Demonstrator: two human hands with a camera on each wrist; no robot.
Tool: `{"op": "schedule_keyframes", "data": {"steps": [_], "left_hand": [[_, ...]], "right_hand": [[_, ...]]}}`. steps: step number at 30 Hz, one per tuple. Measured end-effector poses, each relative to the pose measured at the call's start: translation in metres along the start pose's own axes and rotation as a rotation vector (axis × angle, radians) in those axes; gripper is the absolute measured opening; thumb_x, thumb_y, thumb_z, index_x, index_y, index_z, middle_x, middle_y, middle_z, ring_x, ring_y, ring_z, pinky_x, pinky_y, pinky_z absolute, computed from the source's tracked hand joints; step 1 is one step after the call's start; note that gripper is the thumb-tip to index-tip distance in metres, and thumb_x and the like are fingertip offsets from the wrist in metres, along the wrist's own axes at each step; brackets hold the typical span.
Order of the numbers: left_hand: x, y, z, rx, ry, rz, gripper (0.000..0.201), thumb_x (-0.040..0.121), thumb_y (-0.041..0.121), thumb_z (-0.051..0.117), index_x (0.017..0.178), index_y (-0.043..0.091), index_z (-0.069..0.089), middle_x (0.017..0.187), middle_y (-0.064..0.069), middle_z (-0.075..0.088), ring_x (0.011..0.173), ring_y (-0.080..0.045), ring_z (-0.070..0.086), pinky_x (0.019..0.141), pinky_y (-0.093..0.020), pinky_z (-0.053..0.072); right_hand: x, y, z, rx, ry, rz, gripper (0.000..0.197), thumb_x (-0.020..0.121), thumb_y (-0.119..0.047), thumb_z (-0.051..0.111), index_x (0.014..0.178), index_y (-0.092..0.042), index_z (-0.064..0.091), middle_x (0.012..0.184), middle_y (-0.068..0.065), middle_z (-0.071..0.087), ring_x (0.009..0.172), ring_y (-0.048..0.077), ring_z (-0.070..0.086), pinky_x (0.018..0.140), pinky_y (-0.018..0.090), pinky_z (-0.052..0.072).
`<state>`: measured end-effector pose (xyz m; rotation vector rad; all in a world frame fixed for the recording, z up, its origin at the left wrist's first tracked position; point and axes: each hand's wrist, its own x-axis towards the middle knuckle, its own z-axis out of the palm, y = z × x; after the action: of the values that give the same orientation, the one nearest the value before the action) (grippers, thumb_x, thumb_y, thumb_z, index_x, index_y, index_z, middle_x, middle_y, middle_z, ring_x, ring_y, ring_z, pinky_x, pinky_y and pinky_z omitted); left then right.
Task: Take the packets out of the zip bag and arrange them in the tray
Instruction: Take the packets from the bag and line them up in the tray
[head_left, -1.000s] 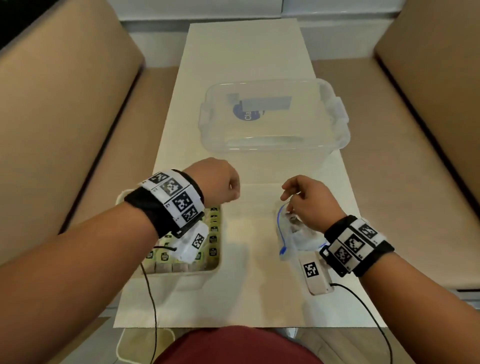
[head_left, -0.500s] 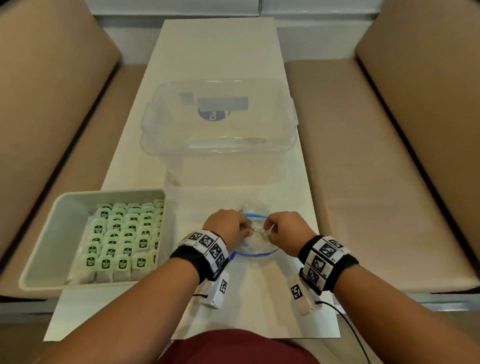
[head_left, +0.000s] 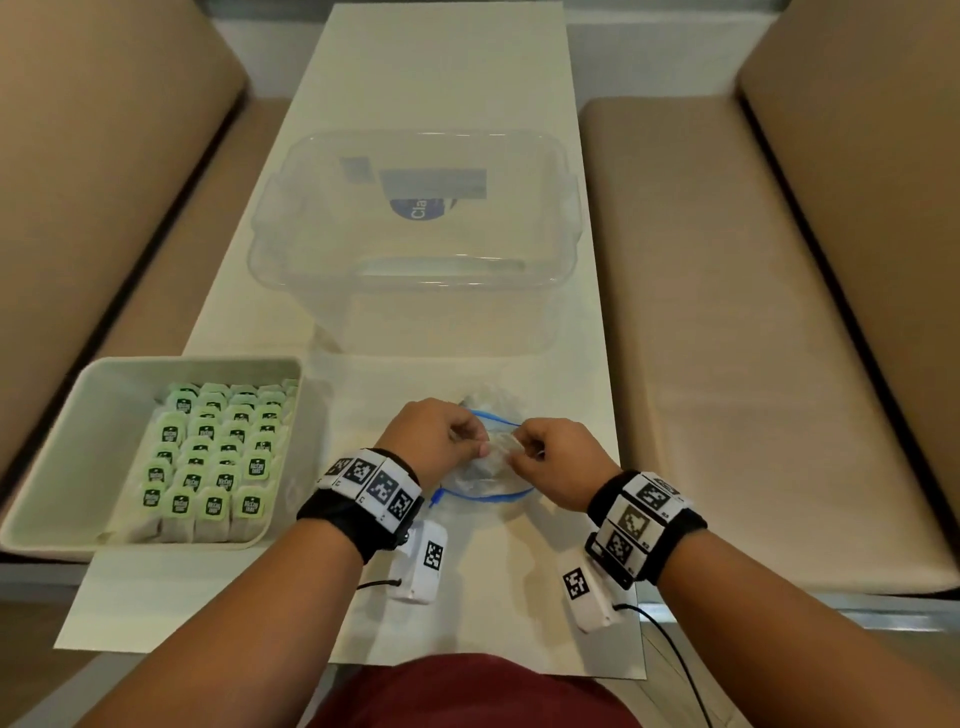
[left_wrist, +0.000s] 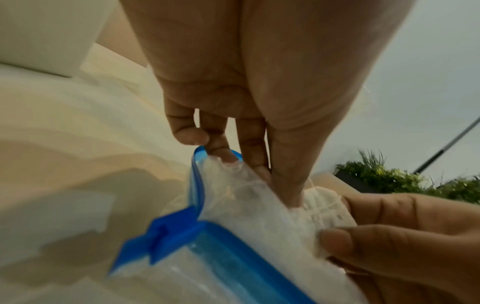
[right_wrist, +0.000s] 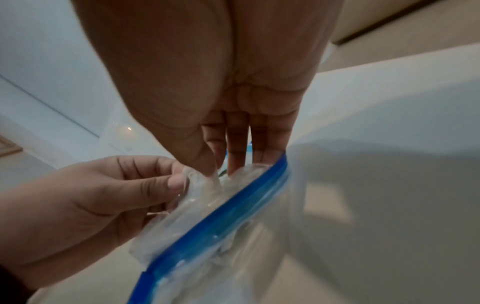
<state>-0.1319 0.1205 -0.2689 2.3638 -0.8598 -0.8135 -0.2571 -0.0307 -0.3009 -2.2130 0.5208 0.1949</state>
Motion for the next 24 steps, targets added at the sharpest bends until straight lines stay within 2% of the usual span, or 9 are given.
{"op": "schedule_keyframes", "data": {"steps": [2,4,7,10,13,15,18,20,24], "left_hand": [[-0.003,-0.001,-0.001,-0.064,0.04,0.032,0.004,0.08,0.03,0.077,0.079,0.027,0.073,0.074,0.015,0.068,0.058,0.004,0.053,0.058,-0.009,0.037],[-0.006,-0.003,-0.001,-0.123,0.073,0.056,0.005,0.081,0.03,0.075,0.079,0.026,0.073,0.066,0.019,0.064,0.054,0.003,0.051,0.054,-0.007,0.036],[-0.009,-0.005,0.001,-0.297,0.13,0.056,0.006,0.082,0.027,0.075,0.078,0.024,0.072,0.059,0.01,0.06,0.055,-0.003,0.049,0.056,-0.013,0.042],[-0.01,-0.002,-0.004,-0.562,0.174,0.06,0.003,0.086,0.017,0.072,0.083,0.016,0.072,0.077,-0.006,0.07,0.069,-0.009,0.06,0.068,-0.02,0.051],[-0.01,0.001,-0.009,-0.628,0.16,0.097,0.005,0.089,0.01,0.068,0.092,0.013,0.07,0.078,-0.002,0.068,0.07,-0.009,0.06,0.069,-0.016,0.05],[-0.007,0.001,-0.011,-0.597,0.128,0.131,0.016,0.092,0.008,0.064,0.105,0.016,0.068,0.08,-0.001,0.065,0.068,-0.009,0.059,0.07,-0.017,0.051],[-0.004,0.0,-0.015,-0.54,0.122,0.167,0.025,0.095,0.011,0.06,0.114,0.024,0.066,0.084,0.0,0.063,0.073,-0.011,0.058,0.075,-0.019,0.052],[-0.004,-0.001,-0.019,-0.528,0.121,0.169,0.022,0.097,0.013,0.057,0.111,0.027,0.068,0.086,0.003,0.062,0.077,-0.006,0.059,0.074,-0.015,0.05],[-0.006,-0.002,-0.028,-0.554,0.115,0.16,0.017,0.098,0.014,0.055,0.106,0.021,0.069,0.098,-0.001,0.071,0.081,0.004,0.063,0.071,-0.01,0.048]], "right_hand": [[0.0,0.0,0.0,0.118,0.013,0.004,0.015,0.087,-0.024,0.065,0.073,-0.024,0.059,0.07,-0.005,0.06,0.066,0.015,0.055,0.063,0.026,0.044],[0.0,0.001,0.0,0.239,0.015,0.004,0.02,0.084,-0.027,0.063,0.067,-0.02,0.055,0.065,-0.002,0.056,0.063,0.018,0.052,0.062,0.034,0.047],[-0.002,-0.002,-0.003,0.431,0.036,-0.01,0.026,0.076,-0.039,0.056,0.071,-0.016,0.065,0.082,0.008,0.071,0.078,0.028,0.065,0.074,0.041,0.056],[0.001,-0.005,-0.003,0.595,0.121,-0.003,0.028,0.076,-0.029,0.059,0.054,-0.016,0.048,0.097,0.004,0.075,0.079,0.017,0.069,0.072,0.036,0.054],[0.004,-0.011,-0.005,0.68,0.186,0.027,0.033,0.068,-0.032,0.065,0.055,-0.013,0.041,0.087,0.029,0.067,0.069,0.014,0.063,0.071,0.038,0.053],[0.004,-0.017,-0.006,0.686,0.192,0.048,0.033,0.069,-0.027,0.065,0.063,-0.002,0.044,0.083,0.036,0.062,0.066,0.017,0.062,0.067,0.037,0.052],[0.006,-0.021,-0.007,0.707,0.249,0.085,0.018,0.087,-0.005,0.051,0.072,-0.01,0.042,0.064,0.018,0.055,0.056,0.016,0.055,0.064,0.043,0.049],[0.008,-0.023,-0.007,0.766,0.302,0.12,0.021,0.091,0.0,0.044,0.077,-0.016,0.041,0.064,0.006,0.046,0.056,0.019,0.044,0.058,0.039,0.042],[0.008,-0.034,-0.013,0.843,0.343,0.15,0.018,0.09,0.0,0.043,0.092,-0.015,0.053,0.065,0.002,0.046,0.055,0.016,0.041,0.058,0.033,0.039]]}}
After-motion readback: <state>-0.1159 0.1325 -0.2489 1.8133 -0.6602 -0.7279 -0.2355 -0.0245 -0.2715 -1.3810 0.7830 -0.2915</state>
